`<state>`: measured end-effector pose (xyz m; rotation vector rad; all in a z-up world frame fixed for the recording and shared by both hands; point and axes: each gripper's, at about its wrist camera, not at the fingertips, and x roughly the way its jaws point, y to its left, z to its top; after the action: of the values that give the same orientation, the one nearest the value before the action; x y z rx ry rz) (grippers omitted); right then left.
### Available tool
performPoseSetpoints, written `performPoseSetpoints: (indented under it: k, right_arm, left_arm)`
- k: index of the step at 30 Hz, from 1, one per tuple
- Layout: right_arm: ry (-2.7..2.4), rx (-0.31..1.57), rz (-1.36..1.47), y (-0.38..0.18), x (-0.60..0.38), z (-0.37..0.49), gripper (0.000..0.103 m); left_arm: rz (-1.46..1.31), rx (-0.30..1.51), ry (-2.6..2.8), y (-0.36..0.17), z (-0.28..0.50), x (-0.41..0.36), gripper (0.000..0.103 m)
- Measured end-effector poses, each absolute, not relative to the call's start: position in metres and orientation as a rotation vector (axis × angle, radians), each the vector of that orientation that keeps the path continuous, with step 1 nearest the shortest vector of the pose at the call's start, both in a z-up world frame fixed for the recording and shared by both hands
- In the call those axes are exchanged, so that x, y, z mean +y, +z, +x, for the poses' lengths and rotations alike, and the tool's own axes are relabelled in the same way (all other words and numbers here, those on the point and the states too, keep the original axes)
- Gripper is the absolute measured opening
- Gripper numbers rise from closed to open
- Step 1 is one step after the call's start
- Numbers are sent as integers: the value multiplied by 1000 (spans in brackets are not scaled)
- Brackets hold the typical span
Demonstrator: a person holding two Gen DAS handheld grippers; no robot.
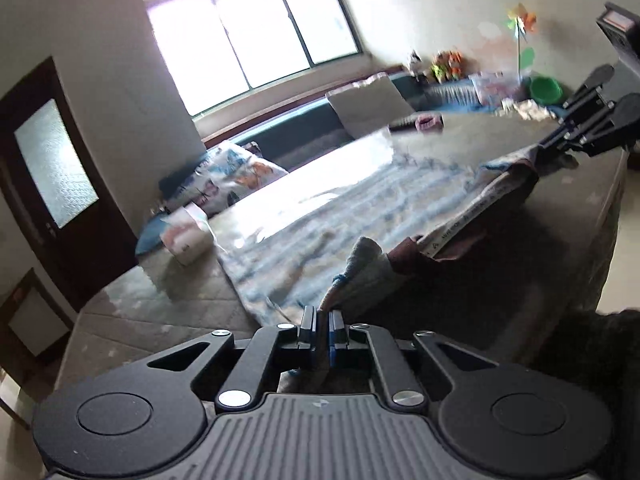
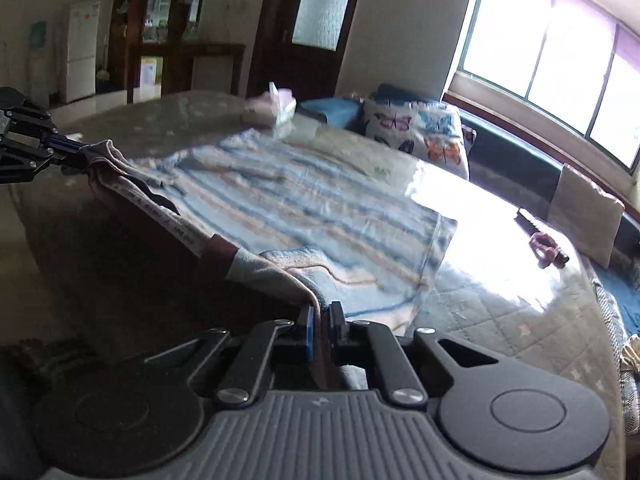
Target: Fold clothes
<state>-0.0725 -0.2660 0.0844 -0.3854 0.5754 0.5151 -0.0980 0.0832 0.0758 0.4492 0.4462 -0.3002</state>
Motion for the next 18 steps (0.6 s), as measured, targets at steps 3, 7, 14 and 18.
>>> performPoseSetpoints:
  k: [3, 7, 14, 18]
  right_arm:
    - [521, 527, -394, 104, -269, -88, 6]
    - [526, 480, -395, 124, -269, -83, 6]
    - [521, 480, -407, 134, -254, -14, 6]
    - [522, 524, -401, 127, -244, 43, 6]
  left_arm:
    - [458, 395, -273, 94, -105, 82, 6]
    - [438, 371, -246, 105, -80, 82, 6]
    - [429, 413, -231, 102, 2, 84, 6]
    - [402, 482, -236, 95, 57, 88, 6]
